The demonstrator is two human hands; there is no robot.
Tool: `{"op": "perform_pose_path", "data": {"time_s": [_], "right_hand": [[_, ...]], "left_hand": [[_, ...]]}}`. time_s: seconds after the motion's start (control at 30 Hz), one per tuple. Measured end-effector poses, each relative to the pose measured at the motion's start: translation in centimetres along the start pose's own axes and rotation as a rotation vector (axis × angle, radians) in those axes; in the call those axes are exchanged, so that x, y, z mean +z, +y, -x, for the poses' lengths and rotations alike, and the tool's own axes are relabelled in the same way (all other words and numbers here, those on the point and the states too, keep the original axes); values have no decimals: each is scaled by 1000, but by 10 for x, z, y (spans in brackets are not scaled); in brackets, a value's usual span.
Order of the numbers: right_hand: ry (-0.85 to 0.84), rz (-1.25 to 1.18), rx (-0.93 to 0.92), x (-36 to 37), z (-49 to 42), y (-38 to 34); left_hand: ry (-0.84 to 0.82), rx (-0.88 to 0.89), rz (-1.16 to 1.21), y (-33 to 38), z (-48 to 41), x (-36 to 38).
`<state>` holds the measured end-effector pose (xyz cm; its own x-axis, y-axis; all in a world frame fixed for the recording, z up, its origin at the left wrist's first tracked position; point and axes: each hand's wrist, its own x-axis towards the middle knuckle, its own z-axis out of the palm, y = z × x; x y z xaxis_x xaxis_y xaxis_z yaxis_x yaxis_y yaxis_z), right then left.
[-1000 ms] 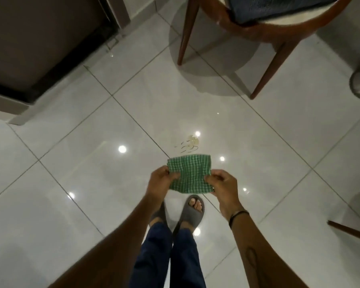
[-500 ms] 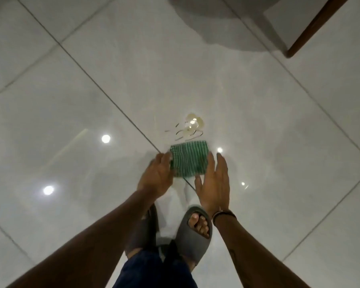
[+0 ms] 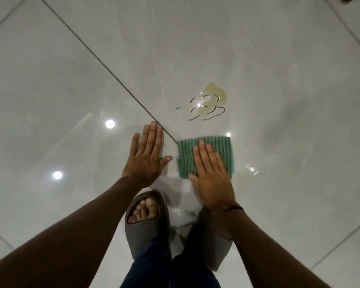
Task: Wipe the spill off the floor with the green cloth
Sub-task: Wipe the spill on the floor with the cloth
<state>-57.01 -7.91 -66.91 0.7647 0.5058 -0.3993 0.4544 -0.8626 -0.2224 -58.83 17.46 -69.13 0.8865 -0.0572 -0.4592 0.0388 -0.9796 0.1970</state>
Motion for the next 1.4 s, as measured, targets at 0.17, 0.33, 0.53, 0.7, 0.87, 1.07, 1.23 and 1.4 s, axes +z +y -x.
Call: {"op": "perform_pose_path", "data": {"time_s": [0.17, 0.33, 0.53, 0.7, 0.87, 1.07, 1.23, 1.4], "right_hand": [[-20, 90, 39, -28, -17, 67], [19, -35, 74, -19, -61, 9], [-49, -75, 72, 14, 39, 20], [136, -149, 563, -8, -11, 51], [145, -140, 386, -8, -65, -2], [0, 27, -25, 11, 25, 61], [186, -113, 449, -11, -40, 68], [212, -136, 527, -18, -94, 25]], "left_hand": [[34, 44, -11, -7, -3, 6], [10, 101, -1, -18, -6, 12], [45, 113, -22, -19, -6, 14], [128, 130, -75, -24, -8, 25], [138, 95, -96, -19, -1, 19], [205, 30, -57, -8, -14, -2], [238, -44, 13, -14, -23, 12], [183, -43, 65, -9, -20, 3]]}}
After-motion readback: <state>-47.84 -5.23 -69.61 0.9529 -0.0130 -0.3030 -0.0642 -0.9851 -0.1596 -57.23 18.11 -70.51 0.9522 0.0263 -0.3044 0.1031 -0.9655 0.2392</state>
